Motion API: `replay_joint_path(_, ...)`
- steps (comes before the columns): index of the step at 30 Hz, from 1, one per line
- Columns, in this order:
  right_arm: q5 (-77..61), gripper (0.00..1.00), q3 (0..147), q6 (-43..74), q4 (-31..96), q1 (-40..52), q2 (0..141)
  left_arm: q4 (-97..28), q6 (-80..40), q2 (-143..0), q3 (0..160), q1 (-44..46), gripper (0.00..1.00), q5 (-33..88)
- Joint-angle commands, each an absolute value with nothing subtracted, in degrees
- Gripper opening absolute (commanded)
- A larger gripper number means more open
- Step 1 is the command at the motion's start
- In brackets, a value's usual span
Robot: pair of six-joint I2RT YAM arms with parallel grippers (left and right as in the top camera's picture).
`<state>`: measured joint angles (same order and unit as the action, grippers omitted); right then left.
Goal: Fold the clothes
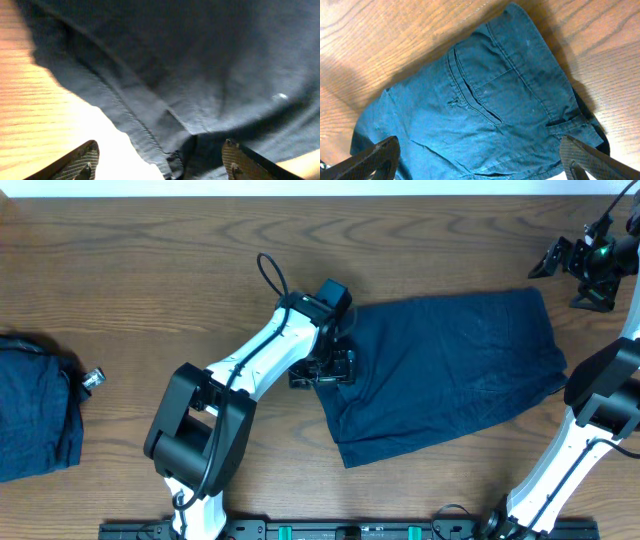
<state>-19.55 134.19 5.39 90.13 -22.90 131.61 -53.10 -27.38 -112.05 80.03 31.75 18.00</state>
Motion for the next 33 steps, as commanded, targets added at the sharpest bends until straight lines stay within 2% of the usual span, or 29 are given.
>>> replay_joint_path(1, -20.0, 0.99, 135.1, 4.6, 90.0, -21.7, 132.3, -52.6, -28.2, -111.2, 80.0, 32.1, 0.79, 20.2)
replay_joint_path(11, -21.3, 0.99, 135.1, 4.6, 90.3, -21.7, 132.3, -49.5, -30.6, -111.4, 74.8, 32.2, 0.86, 20.3)
replay_joint_path(16, -21.5, 0.99, 135.1, 4.6, 90.3, -21.7, 132.3, -46.3, -30.8, -111.5, 73.0, 32.2, 0.84, 20.3)
replay_joint_path(17, -21.6, 0.99, 135.1, 4.6, 90.3, -21.7, 132.3, -45.5, -30.8, -111.5, 73.0, 32.2, 0.72, 20.4)
replay_joint_path(18, -21.6, 0.99, 135.1, 4.6, 90.4, -21.7, 132.3, -44.5, -30.8, -111.6, 73.0, 32.2, 0.51, 20.3)
replay_joint_path(19, -21.5, 0.99, 135.1, 4.6, 90.5, -21.7, 132.3, -43.5, -31.2, -111.8, 73.0, 32.2, 0.19, 20.3)
replay_joint_path(20, -21.5, 0.99, 135.1, 4.6, 90.6, -21.7, 132.3, -42.9, -31.9, -112.0, 73.0, 32.2, 0.06, 20.3)
replay_joint_path(27, -21.6, 0.99, 135.1, 4.6, 90.7, -21.7, 132.3, -36.9, -34.3, -116.0, 73.0, 31.8, 0.06, 20.1)
replay_joint_path(33, -21.7, 0.99, 135.1, 4.6, 90.9, -21.7, 132.3, -29.5, -33.7, -116.9, 73.0, 26.6, 0.06, 17.7)
